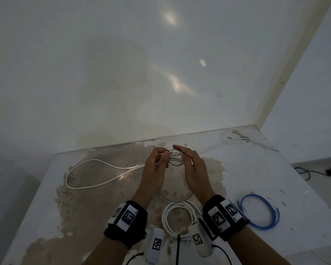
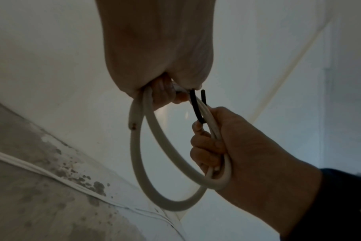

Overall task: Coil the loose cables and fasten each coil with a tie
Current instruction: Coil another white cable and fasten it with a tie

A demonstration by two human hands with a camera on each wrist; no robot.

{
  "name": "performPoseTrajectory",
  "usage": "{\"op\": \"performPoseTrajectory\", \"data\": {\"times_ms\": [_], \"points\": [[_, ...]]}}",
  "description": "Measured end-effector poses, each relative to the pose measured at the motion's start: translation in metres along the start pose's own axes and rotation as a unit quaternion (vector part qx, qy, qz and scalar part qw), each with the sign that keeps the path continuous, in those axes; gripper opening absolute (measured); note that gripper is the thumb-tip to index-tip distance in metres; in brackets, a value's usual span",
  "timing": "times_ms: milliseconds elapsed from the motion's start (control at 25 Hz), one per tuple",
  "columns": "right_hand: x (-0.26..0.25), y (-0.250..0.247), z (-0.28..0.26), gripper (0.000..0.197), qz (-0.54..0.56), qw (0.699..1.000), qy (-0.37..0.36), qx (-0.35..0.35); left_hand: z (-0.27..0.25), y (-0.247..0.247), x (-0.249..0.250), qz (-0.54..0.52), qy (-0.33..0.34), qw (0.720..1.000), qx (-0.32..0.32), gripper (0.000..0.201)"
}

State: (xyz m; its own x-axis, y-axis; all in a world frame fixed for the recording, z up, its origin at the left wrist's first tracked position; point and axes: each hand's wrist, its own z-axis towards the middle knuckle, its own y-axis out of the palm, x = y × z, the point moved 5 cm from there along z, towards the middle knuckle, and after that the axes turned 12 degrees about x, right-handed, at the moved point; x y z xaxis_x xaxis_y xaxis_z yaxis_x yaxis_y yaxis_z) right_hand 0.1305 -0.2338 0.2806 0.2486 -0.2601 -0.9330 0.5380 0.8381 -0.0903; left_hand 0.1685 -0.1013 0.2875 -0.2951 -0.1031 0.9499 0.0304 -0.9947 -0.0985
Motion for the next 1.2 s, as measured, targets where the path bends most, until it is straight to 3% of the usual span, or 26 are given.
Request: {"op": "performPoseTrajectory", "data": {"times_ms": [160, 520, 960, 1040, 1120, 1200], "points": [[-0.005, -0.001, 0.003, 0.024, -0.011, 0.999, -0.035, 0.004, 0.002, 0.003, -0.001, -0.027, 0.011, 1.000, 0.005, 0.021], [-0.003, -0.005, 0.007, 0.020, 0.005, 0.999, -0.033, 0.033, 0.003, 0.004, 0.005, -0.041, 0.008, 0.999, -0.019, 0.011], [0.000, -0.008, 0.000, 0.027, -0.002, 0.999, -0.011, -0.040, 0.004, 0.002, 0.014, -0.025, -0.010, 0.998, -0.059, 0.010], [0.002, -0.009, -0.002, 0.028, 0.019, 0.999, 0.037, -0.020, 0.002, 0.004, 0.011, -0.021, -0.009, 0.999, -0.048, 0.008], [0.003, -0.014, -0.001, 0.019, 0.053, 0.994, 0.084, 0.044, 0.000, 0.005, 0.008, -0.029, -0.019, 0.999, -0.035, 0.002], [0.000, -0.016, 0.002, 0.008, 0.064, 0.991, 0.090, 0.074, 0.000, 0.006, 0.007, -0.032, -0.025, 0.999, -0.031, 0.002]]}}
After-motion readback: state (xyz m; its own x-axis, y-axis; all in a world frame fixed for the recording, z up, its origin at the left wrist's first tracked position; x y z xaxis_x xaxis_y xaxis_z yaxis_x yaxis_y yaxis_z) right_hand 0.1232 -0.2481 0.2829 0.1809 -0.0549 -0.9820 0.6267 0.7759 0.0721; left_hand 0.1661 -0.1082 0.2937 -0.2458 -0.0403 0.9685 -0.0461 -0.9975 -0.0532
